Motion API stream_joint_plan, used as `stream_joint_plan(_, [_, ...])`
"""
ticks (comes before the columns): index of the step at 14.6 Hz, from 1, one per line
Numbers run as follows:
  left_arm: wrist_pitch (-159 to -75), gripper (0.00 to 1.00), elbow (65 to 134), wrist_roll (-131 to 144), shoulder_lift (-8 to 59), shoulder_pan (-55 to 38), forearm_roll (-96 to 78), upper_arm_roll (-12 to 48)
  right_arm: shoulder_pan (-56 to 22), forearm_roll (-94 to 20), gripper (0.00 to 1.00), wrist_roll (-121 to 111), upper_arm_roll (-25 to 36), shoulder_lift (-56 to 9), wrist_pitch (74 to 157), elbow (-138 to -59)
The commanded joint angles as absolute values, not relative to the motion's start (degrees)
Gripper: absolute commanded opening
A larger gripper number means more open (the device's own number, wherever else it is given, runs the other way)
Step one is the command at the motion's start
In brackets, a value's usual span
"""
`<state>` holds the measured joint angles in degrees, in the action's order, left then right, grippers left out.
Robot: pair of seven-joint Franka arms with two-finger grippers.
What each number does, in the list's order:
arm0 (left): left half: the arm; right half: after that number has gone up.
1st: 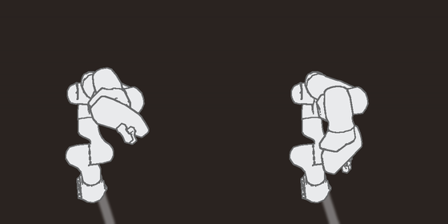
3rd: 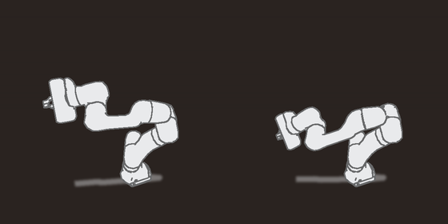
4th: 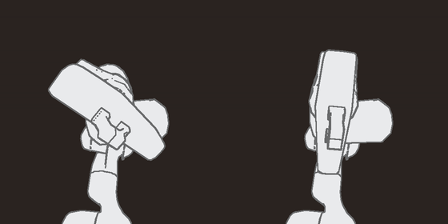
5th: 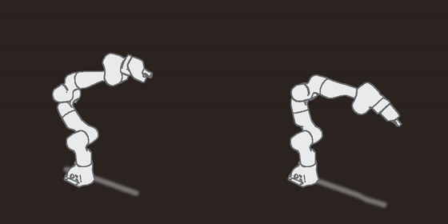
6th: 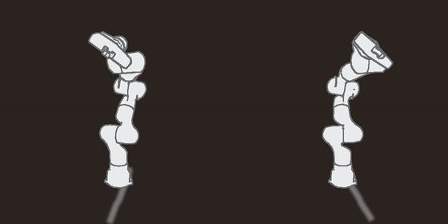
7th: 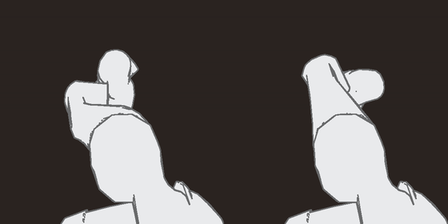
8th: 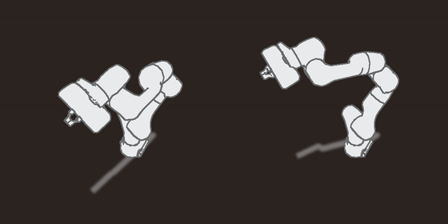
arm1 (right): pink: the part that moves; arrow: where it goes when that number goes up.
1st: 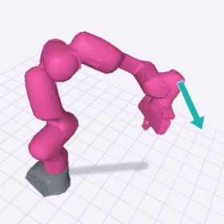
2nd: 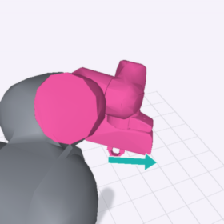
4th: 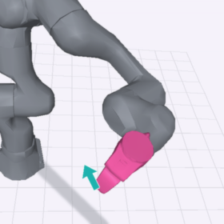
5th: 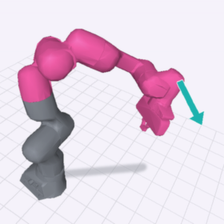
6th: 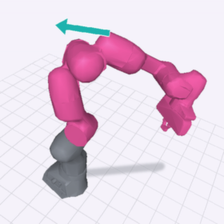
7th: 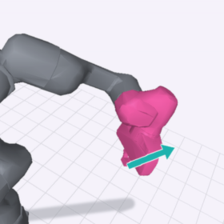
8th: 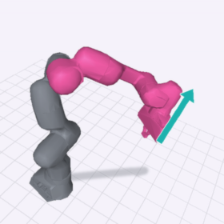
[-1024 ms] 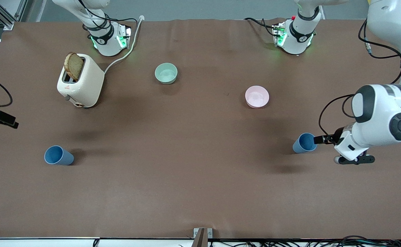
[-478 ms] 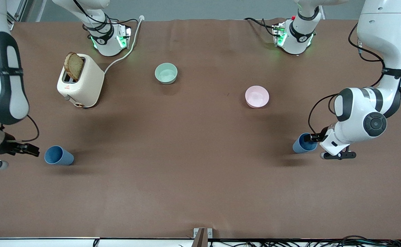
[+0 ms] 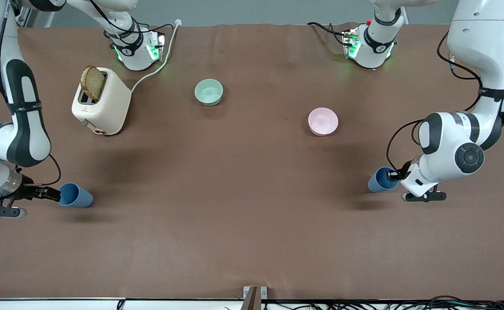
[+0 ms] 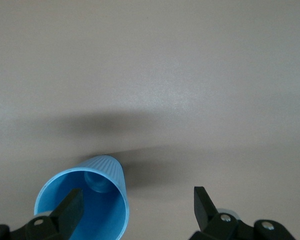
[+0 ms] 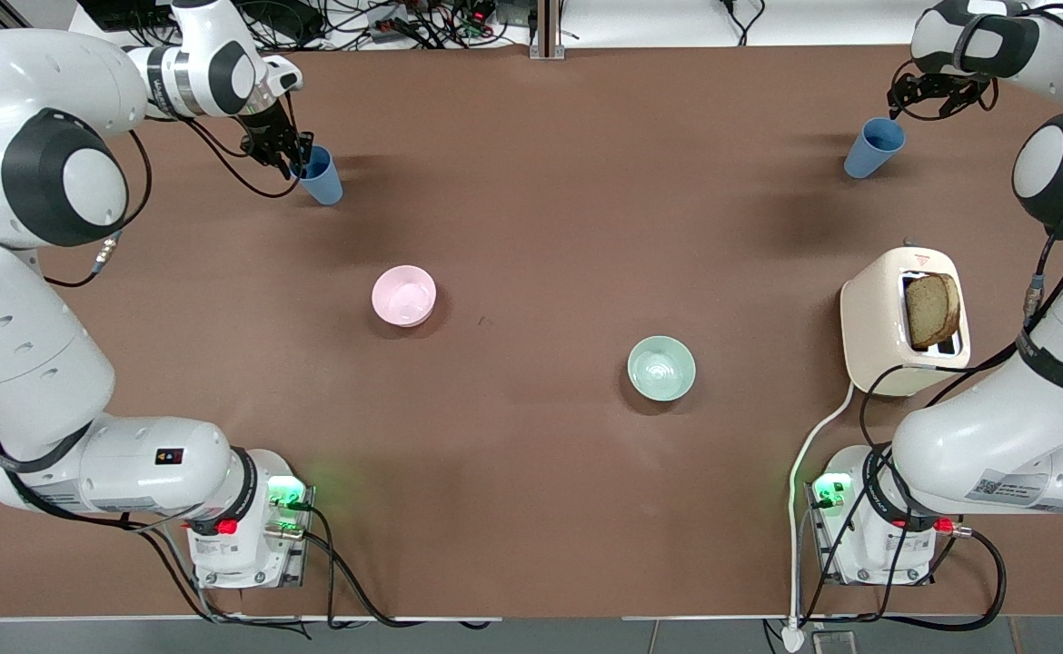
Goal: Stack blue cups with both arms
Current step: 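Grasp the blue cup with the left gripper while the right gripper grasps the other cup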
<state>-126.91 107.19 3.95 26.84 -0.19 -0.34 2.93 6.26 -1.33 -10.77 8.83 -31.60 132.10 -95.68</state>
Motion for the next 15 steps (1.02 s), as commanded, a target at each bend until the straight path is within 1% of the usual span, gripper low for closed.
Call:
stream_joint_plan(1, [-126.83,0.01,106.08,2.99,27.25,-0.35,0.53,3.16,7.29,-2.46,0.97,-10.81,7.91,-32.6,132.71,-95.19])
stream_joint_plan(3, [-126.56,0.01,105.47,2.99,27.25,-0.35,0.53,3.16,7.29,-3.07,0.93,-10.81,7.91,-33.22,132.63,-95.27])
stream_joint_plan(5, [-126.39,0.0,103.99,2.81,26.64,-0.01,0.53,3.16,7.21,-3.69,0.87,-10.81,7.91,-33.31,132.63,-95.36])
stream_joint_plan(7, [-122.02,0.0,98.99,2.2,26.1,0.18,0.44,3.25,7.21,-3.69,0.8,-10.9,7.91,-33.92,132.63,-95.45])
stream_joint_plan(8, [-118.6,0.0,95.83,2.11,26.19,-0.35,0.18,3.51,7.21,-3.69,0.72,-10.9,7.91,-34.19,132.63,-95.54])
stream_joint_plan(9, [-114.91,0.0,91.89,1.94,26.63,-0.7,0.0,5.08,7.21,-3.69,0.59,-10.9,7.82,-34.28,132.63,-95.8])
stream_joint_plan(10, [-112.87,0.0,88.37,1.5,27.24,-0.7,-0.09,7.1,7.12,-3.69,0.41,-10.9,7.82,-34.28,132.63,-96.15])
stream_joint_plan(11, [-112.07,0.0,85.55,0.89,28.38,-0.79,-0.09,9.29,7.21,-3.78,0.22,-10.9,7.82,-34.28,132.63,-96.15])
stream_joint_plan(12, [-111.97,0.0,83.6,0.79,28.91,-0.79,-0.09,11.58,7.12,-3.78,0.08,-10.81,7.82,-34.28,132.63,-96.24])
stream_joint_plan(14, [-111.97,0.0,80.79,-0.34,31.8,-1.58,0.18,16.24,6.94,-3.78,0.05,-10.72,7.82,-34.28,132.36,-96.24])
stream_joint_plan(15, [-111.97,0.0,79.55,-0.61,33.21,-2.63,0.18,17.48,6.86,-3.78,0.05,-10.72,7.82,-34.19,132.36,-96.24])
